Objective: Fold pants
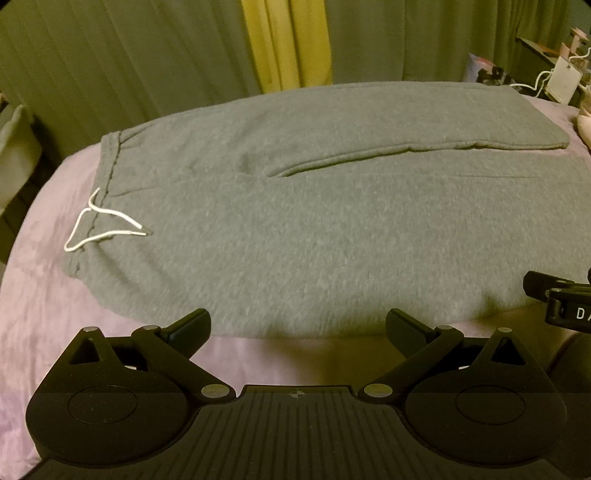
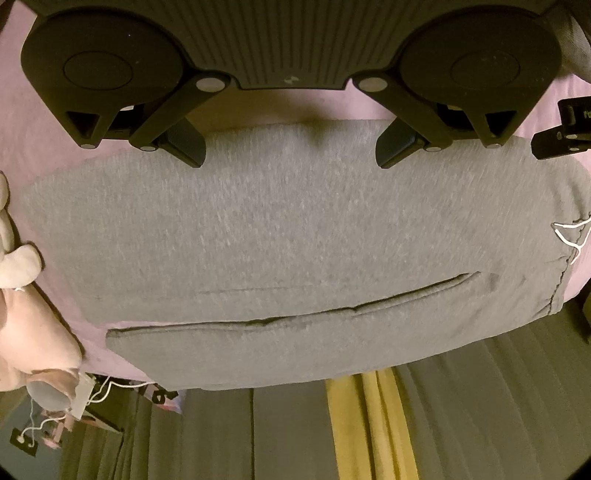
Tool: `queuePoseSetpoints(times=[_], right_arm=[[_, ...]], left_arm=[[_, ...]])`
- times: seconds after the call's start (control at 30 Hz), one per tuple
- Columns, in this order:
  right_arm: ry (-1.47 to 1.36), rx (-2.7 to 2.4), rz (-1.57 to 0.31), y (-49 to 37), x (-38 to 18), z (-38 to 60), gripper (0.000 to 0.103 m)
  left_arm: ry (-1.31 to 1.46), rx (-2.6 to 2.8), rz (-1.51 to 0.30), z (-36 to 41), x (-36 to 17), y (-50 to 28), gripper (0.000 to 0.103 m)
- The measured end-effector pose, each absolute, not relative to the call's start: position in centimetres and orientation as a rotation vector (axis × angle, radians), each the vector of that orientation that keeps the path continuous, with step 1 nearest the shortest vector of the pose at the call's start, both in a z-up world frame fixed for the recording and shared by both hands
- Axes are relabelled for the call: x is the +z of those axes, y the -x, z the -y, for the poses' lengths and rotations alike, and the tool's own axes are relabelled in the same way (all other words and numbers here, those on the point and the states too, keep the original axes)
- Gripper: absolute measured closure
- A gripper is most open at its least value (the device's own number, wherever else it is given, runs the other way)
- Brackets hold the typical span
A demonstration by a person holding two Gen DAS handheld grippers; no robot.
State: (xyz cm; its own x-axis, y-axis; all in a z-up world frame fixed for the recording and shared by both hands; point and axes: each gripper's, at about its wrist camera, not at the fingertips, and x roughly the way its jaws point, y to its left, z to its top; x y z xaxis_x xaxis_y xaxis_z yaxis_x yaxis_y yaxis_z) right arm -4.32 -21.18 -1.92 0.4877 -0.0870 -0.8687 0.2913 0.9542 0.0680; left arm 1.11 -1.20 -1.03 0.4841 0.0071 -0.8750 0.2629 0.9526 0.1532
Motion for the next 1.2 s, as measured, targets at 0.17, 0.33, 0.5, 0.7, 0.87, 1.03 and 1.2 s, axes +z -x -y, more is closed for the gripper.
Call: queuePoseSetpoints(times=[0.17, 0.33, 0.5, 0.7, 0.87, 1.03, 1.2], right_arm=[[-0.221, -0.228, -1.024, 4.4, -1.8, 21.2, 0.004], [-0.279, -0.243, -0.977, 4.7, -2.0, 22.4, 0.004], [-0.325, -0.267, -0.855, 4.3, -2.2, 24.3, 0.004], [-0.374, -0.223, -0.952, -2.6, -3.5, 27.3, 0.004], [-0.364, -0.281, -0.865, -11.1, -2.9, 29.6, 0.005], [-0.402, -0.355, -0.865, -21.4, -4.8, 31.0, 0.046], [-0.516, -0.434, -0.871, -29.4, -8.6, 32.4, 0.055]], left_arm=[[-0.277, -0.16, -1.059, 1.3, -1.1, -1.2, 0.0], [-0.271, -0.169, -1.061, 1.4, -1.5, -1.8, 0.0], [-0.243, -0.123, -1.022, 1.4, -1.7, -5.2, 0.0], [-0.134, 0.087, -0.873, -0.2, -3.3, -12.7, 0.0], [-0.09, 0.24, -0.788, -3.2, -7.8, -15.8, 0.0], [-0.112, 0.355, -0.719, -4.9, -10.7, -17.6, 0.0], [-0.104, 0.387, -0.642, -6.0, -11.8, -19.2, 0.0]])
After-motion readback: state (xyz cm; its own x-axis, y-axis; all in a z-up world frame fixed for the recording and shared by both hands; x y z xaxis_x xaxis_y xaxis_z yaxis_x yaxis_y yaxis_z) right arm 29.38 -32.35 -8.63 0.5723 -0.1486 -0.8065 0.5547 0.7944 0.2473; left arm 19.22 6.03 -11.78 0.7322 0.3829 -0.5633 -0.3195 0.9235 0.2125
